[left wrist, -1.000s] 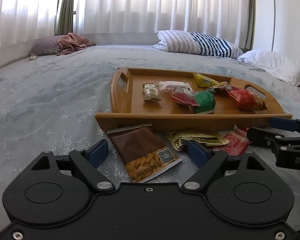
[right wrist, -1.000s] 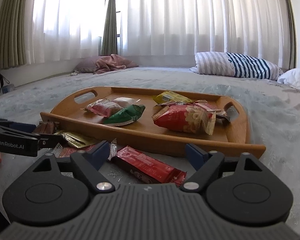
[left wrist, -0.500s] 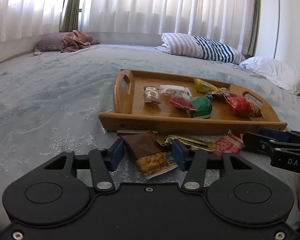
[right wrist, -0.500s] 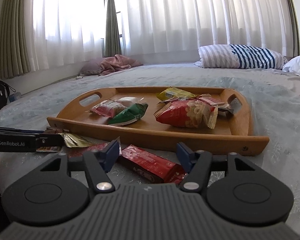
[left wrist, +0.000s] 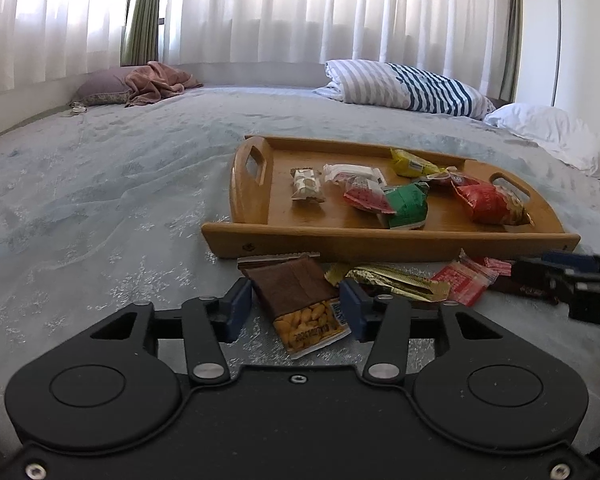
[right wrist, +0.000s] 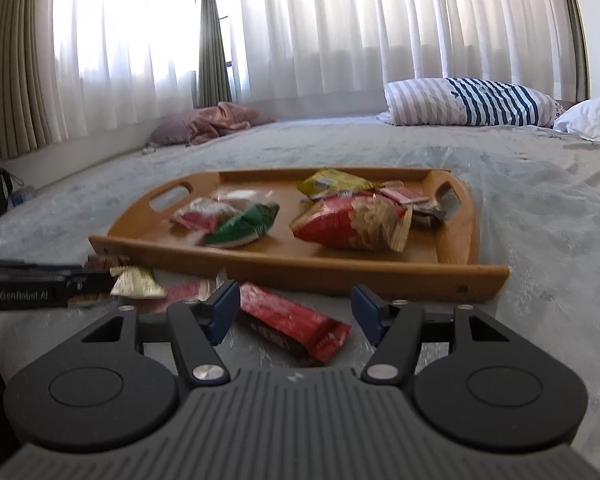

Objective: Organize snacks
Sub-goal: 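Grasp the brown almond packet with the left tool while the right tool grasps the red bar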

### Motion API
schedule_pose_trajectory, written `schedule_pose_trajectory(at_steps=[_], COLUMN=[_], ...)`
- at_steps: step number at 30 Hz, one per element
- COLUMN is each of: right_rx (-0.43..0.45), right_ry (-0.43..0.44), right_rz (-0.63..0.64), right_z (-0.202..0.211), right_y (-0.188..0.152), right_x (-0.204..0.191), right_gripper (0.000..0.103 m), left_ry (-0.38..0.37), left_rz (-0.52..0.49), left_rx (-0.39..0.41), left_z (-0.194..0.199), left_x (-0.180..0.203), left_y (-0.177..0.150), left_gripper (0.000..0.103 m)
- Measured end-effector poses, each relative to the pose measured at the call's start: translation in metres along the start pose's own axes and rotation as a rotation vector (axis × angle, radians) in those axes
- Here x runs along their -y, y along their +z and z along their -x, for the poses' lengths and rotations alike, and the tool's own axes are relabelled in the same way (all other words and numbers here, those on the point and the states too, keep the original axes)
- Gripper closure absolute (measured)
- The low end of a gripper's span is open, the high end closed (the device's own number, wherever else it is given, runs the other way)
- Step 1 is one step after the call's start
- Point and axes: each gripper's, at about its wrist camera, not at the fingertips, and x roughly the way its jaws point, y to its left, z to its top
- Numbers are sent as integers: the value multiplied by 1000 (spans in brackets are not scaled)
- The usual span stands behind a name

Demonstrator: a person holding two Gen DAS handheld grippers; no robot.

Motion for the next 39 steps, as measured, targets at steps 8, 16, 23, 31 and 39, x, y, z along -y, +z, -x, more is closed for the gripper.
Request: schedule_pose_trajectory(at_steps=[8, 16, 23, 31, 39], right_rx=[-7, -18, -23, -29, -42], right_ry=[3, -58, -58, -71, -74], right_rz=[14, 110, 91, 55, 54], right_z=[-2, -4, 0, 10, 18], right_y=[-7, -6, -6, -5, -6], right_x=[-2, -20, -29, -35, -44], right_gripper=[32, 43, 54, 66, 74], left_ry=[-13, -42, -40, -33, -34], left_rz=[-48, -80, -69, -64, -37], left_rx=[0, 4, 5, 29, 33], left_z=[-13, -8, 1, 10, 13], left_x=[17, 26, 25, 23, 19], left_y=[-1, -1, 3, 10, 14], left_gripper=[37, 60, 61, 61, 61])
